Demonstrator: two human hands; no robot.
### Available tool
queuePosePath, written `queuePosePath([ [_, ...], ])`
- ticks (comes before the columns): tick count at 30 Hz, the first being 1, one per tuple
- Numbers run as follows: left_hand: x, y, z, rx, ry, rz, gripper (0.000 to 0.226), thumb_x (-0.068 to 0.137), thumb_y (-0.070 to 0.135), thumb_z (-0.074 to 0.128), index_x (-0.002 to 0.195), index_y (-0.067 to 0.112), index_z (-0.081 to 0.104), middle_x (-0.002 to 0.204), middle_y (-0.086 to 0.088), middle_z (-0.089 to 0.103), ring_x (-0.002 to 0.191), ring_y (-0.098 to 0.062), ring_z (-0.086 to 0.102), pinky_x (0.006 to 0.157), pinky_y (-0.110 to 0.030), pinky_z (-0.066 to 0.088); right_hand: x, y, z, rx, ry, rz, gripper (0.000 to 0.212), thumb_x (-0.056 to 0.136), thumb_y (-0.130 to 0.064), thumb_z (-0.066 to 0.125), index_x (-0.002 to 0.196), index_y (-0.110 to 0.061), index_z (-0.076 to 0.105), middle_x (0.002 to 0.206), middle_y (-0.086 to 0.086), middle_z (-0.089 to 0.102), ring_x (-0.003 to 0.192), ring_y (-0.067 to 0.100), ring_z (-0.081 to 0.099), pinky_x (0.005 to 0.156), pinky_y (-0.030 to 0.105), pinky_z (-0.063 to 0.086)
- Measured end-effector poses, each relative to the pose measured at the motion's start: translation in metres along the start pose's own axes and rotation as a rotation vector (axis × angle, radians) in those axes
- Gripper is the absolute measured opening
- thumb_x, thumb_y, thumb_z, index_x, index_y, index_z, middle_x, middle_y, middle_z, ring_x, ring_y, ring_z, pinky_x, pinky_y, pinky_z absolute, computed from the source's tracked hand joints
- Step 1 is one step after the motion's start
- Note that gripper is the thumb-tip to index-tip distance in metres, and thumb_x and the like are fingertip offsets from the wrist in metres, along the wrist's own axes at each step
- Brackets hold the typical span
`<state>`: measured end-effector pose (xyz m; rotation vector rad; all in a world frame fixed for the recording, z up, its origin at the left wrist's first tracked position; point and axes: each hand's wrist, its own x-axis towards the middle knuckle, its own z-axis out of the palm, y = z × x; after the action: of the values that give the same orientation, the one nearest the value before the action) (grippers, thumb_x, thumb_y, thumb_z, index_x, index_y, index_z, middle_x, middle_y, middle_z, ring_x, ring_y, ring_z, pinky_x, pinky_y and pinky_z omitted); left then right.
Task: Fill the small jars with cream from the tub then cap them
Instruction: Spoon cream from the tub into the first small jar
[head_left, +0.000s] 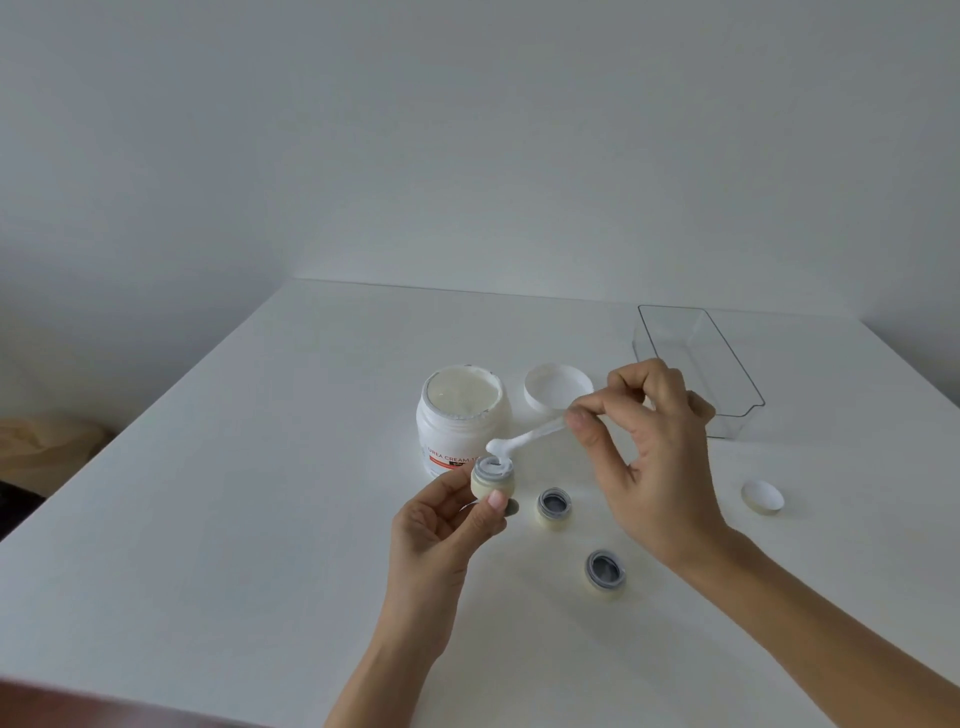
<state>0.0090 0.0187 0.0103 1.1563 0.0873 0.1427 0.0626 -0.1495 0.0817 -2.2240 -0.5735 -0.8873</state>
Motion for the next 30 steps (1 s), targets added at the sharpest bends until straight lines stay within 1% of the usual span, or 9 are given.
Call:
queuePosePath([
  [5, 0.000, 0.000, -0.001, -0.013, -0.002, -0.007, 0.038, 0.069, 0.031, 0.081, 0.104, 0.015, 0.077, 0.092, -0.008, 0.077, 0.082, -0.018, 0.073, 0.073, -0.022, 0.056, -0.011, 0.011, 0.002, -0.116, 0.089, -0.312, 0.015, 0.090, -0.028, 0.060, 0.082, -0.022, 0.070, 0.090, -0.005, 0.040, 0.081, 0.015, 0.045, 0.078, 0.035, 0.022],
  [8, 0.001, 0.000, -0.001, -0.027, -0.005, -0.007, 0.035, 0.070, 0.031, 0.080, 0.101, 0.015, 0.077, 0.090, -0.006, 0.077, 0.080, -0.017, 0.072, 0.072, -0.021, 0.056, -0.018, 0.018, 0.001, -0.187, 0.084, -0.473, 0.004, 0.091, -0.028, 0.062, 0.095, -0.029, 0.064, 0.092, -0.006, 0.039, 0.083, 0.015, 0.044, 0.077, 0.036, 0.021],
  [11, 0.000, 0.000, 0.000, -0.030, -0.016, -0.002, 0.035, 0.072, 0.032, 0.080, 0.102, 0.014, 0.077, 0.091, -0.005, 0.077, 0.079, -0.018, 0.071, 0.073, -0.022, 0.056, -0.024, 0.026, -0.004, -0.212, 0.089, -0.529, 0.023, 0.083, -0.021, 0.071, 0.102, -0.031, 0.063, 0.093, -0.005, 0.040, 0.084, 0.015, 0.044, 0.077, 0.036, 0.019],
  [13, 0.000, 0.000, -0.001, -0.032, -0.024, -0.003, 0.036, 0.072, 0.031, 0.079, 0.103, 0.014, 0.077, 0.091, -0.005, 0.077, 0.079, -0.018, 0.071, 0.074, -0.022, 0.055, -0.026, 0.030, -0.006, -0.213, 0.095, -0.522, 0.033, 0.076, -0.016, 0.076, 0.103, -0.031, 0.064, 0.093, -0.005, 0.040, 0.084, 0.015, 0.044, 0.077, 0.036, 0.019],
  [15, 0.000, 0.000, -0.001, -0.032, -0.027, -0.005, 0.036, 0.072, 0.031, 0.079, 0.103, 0.014, 0.077, 0.092, -0.005, 0.077, 0.079, -0.017, 0.071, 0.074, -0.022, 0.055, -0.026, 0.030, -0.009, -0.197, 0.105, -0.515, 0.033, 0.075, -0.016, 0.077, 0.102, -0.031, 0.065, 0.092, -0.005, 0.040, 0.083, 0.014, 0.044, 0.078, 0.036, 0.020],
  [20, 0.001, 0.000, -0.001, -0.045, -0.010, -0.012, 0.036, 0.071, 0.030, 0.079, 0.103, 0.012, 0.077, 0.091, -0.006, 0.077, 0.080, -0.017, 0.071, 0.073, -0.021, 0.055, -0.022, 0.028, -0.016, -0.139, 0.132, -0.478, 0.009, 0.089, -0.028, 0.064, 0.097, -0.030, 0.065, 0.089, -0.006, 0.041, 0.080, 0.012, 0.044, 0.076, 0.036, 0.023],
  [23, 0.001, 0.000, -0.001, -0.065, -0.002, -0.011, 0.033, 0.074, 0.027, 0.078, 0.103, 0.011, 0.076, 0.092, -0.007, 0.076, 0.085, -0.019, 0.073, 0.075, -0.022, 0.056, -0.015, 0.026, -0.015, -0.082, 0.195, -0.316, 0.012, 0.090, -0.028, 0.061, 0.086, -0.023, 0.070, 0.084, -0.003, 0.044, 0.075, 0.012, 0.044, 0.076, 0.034, 0.025],
  [27, 0.001, 0.000, -0.001, -0.115, -0.008, -0.023, 0.024, 0.080, 0.014, 0.072, 0.104, 0.014, 0.076, 0.101, -0.009, 0.076, 0.099, -0.026, 0.074, 0.079, -0.023, 0.056, 0.012, 0.016, -0.005, -0.027, 0.176, -0.081, 0.016, 0.087, -0.025, 0.063, 0.078, -0.017, 0.074, 0.086, -0.003, 0.044, 0.075, 0.013, 0.046, 0.072, 0.043, 0.033],
  [30, 0.001, 0.001, 0.000, -0.137, -0.006, -0.039, 0.028, 0.079, 0.013, 0.072, 0.107, 0.014, 0.076, 0.110, -0.011, 0.074, 0.103, -0.028, 0.072, 0.080, -0.023, 0.056, 0.038, 0.007, 0.011, -0.079, 0.029, -0.022, 0.012, 0.084, -0.030, 0.067, 0.078, -0.024, 0.074, 0.087, -0.004, 0.045, 0.081, 0.015, 0.046, 0.078, 0.033, 0.019],
])
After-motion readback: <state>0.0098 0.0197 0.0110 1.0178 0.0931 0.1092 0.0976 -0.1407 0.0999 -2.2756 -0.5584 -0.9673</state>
